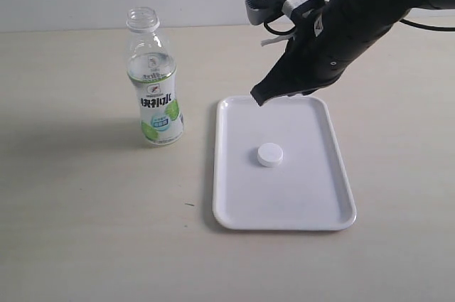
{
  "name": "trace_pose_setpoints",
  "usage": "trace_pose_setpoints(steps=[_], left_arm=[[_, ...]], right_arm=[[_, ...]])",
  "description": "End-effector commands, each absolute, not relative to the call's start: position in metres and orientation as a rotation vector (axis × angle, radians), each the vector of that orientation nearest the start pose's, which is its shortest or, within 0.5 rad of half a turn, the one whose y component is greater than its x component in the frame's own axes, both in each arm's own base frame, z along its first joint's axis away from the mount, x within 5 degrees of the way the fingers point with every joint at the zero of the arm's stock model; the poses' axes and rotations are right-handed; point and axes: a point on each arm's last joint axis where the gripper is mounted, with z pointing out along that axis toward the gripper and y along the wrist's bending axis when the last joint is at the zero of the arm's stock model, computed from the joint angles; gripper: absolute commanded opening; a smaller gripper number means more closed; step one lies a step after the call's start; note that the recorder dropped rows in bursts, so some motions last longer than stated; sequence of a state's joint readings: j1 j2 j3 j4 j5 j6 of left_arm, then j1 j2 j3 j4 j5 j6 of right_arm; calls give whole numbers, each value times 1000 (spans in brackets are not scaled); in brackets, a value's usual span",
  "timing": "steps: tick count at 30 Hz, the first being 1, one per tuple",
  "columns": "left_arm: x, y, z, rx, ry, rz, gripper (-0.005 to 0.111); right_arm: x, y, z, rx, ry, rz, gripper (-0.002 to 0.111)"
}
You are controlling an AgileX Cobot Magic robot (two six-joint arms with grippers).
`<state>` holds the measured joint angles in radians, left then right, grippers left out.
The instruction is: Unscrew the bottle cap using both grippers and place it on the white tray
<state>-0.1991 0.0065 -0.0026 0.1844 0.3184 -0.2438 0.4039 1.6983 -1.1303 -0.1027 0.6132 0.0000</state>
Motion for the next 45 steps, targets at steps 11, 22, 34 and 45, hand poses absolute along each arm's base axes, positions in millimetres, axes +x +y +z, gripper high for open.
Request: trace_pose_setpoints(steps=[11, 22, 34, 45], left_arm=[[53, -3, 181, 29, 1838, -112, 0], [53, -3, 181, 29, 1838, -112, 0], [53, -3, 181, 29, 1838, -112, 0], [53, -3, 181, 29, 1838, -112, 0]], right_arm=[[325, 132, 225, -613, 2535, 38, 0], [325, 132, 225, -613, 2535, 38, 0], [325, 132, 225, -613, 2535, 38, 0], [322, 130, 223, -625, 2531, 26, 0]])
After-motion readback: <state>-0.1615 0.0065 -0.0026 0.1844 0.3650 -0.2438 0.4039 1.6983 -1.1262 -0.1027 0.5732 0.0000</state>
